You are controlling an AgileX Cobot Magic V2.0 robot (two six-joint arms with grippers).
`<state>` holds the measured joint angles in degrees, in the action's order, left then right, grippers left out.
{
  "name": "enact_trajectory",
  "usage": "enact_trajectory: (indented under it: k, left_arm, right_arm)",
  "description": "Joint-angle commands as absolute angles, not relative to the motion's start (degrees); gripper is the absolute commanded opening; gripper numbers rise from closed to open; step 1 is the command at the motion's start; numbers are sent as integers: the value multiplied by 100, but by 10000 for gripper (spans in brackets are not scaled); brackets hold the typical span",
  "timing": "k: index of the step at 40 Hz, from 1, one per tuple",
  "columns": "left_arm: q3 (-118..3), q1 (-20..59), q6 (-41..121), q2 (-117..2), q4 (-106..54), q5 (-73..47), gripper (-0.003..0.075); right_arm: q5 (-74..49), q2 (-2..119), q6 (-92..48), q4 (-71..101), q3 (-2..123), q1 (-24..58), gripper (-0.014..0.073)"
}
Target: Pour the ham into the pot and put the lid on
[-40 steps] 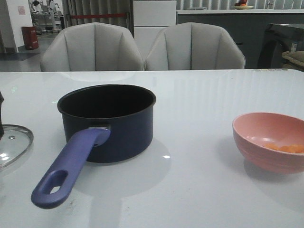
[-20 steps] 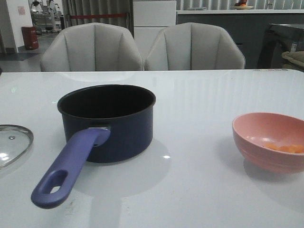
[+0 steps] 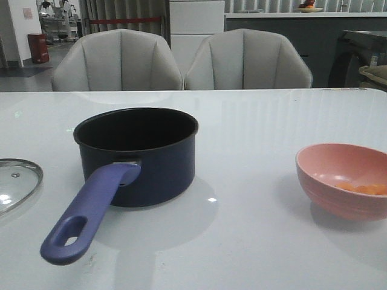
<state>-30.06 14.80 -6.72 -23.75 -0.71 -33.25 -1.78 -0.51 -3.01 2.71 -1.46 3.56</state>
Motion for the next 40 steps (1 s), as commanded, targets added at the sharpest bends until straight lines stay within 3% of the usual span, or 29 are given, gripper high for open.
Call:
enact_trajectory:
  k: [1,13,21,31,40]
  left_arm:
    - [-2917,1524,-678,-1855,0,-2602,628]
    - [-2462,1524,-678,-582,0,-2484,628]
    - [-2441,1524,-678,170,41,-3190,628]
    - [-2254,1524,-678,122,41,-3000,628]
    - [-2254,1524,-678,122,41,-2957,628]
  right_arm:
    - [267,-165,-297,203,-206,321,190]
    - [267,-165,-297,203,-206,321,190]
    - [267,-165,-297,203,-206,321,190]
    - [341,-165,-297,203,-206,323,190]
    - [1195,-160,-297,245,-125,323,190]
